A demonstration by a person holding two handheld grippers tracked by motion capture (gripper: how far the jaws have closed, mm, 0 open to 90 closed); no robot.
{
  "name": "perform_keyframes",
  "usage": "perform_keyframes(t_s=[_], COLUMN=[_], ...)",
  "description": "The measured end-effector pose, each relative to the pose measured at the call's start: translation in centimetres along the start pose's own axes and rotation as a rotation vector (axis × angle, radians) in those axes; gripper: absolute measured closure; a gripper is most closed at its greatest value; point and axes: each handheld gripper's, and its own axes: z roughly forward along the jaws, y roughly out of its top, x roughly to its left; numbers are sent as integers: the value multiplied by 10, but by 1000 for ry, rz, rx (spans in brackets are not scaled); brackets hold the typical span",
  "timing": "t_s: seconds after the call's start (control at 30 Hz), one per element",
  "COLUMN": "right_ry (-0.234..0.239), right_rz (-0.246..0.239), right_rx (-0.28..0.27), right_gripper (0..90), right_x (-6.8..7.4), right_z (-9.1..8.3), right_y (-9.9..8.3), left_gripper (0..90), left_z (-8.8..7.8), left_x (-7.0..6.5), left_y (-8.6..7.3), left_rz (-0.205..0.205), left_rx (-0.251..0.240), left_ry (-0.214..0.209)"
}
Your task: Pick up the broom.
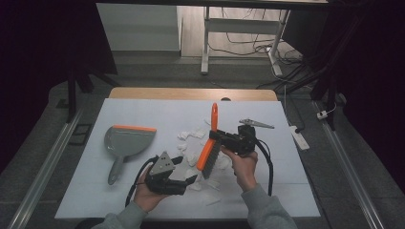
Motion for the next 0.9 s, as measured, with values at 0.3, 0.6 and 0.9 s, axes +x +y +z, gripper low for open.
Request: perform_keyframes(t_s=[0.3,0.6,0.9], right_ry=[16,38,41], right_rz=[61,111,117], right_rx=[-50,-71,-79], right_gripper=[708,707,706], right_x=[6,8,10], right_z=[8,12,14], right_y=[-8,-15,-19], left_gripper=[232,502,764], left_z=[29,51,49], left_x=[-4,8,23], left_y=[-3,-2,-2], left_rz=[-7,-69,-123], left_rx=[7,-58,-32], left_ry=[50,93,61])
